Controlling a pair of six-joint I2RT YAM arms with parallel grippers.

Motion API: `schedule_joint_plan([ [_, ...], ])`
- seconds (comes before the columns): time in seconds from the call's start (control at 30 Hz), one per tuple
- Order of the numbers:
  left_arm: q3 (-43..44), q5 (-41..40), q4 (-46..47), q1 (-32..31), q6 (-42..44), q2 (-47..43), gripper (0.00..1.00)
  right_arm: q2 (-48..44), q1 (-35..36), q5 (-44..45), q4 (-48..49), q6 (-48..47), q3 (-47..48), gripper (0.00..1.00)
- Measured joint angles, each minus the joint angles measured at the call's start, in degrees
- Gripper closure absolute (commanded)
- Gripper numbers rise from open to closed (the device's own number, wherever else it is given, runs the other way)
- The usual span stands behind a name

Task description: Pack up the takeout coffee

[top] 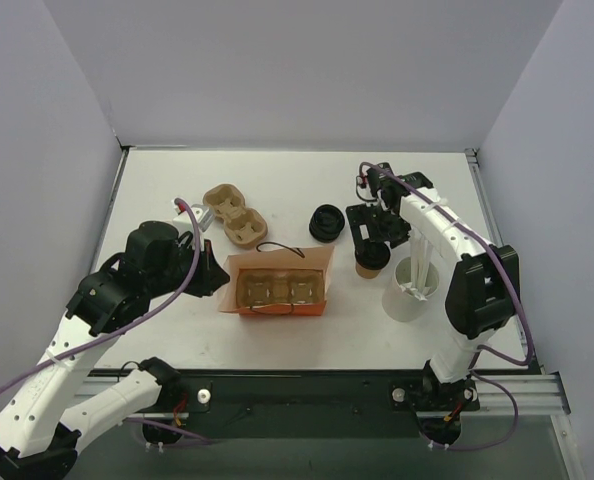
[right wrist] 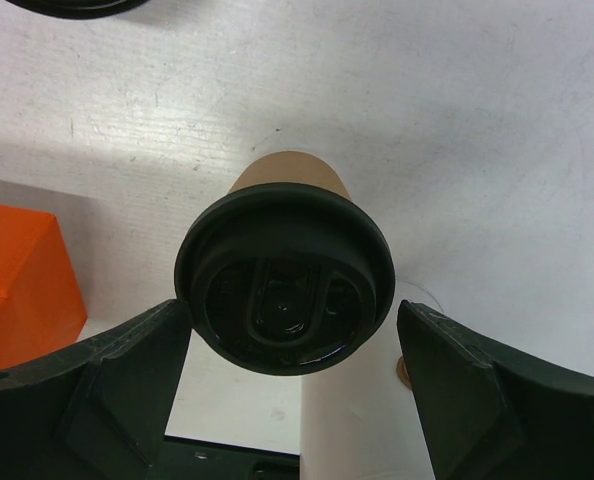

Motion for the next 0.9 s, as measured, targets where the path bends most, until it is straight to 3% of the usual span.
schedule_joint_plan([
  [0.33, 0.0, 0.0, 0.0, 0.0, -0.1, 0.0, 1.0, -0.5, 0.0, 0.1, 1.6, 0.0, -3.0, 0.17],
  [0.6, 0.3, 0.0, 0.0, 0.0, -0.1, 0.4, 1.0, -2.0, 0.0, 0.2, 3.5, 0.3, -5.0, 0.39],
  [0.9, 2.3, -0.7, -0.3, 0.0, -0.3, 2.3, 1.0, -2.8, 0.1, 0.9, 0.5, 0.4, -1.0, 0.5],
])
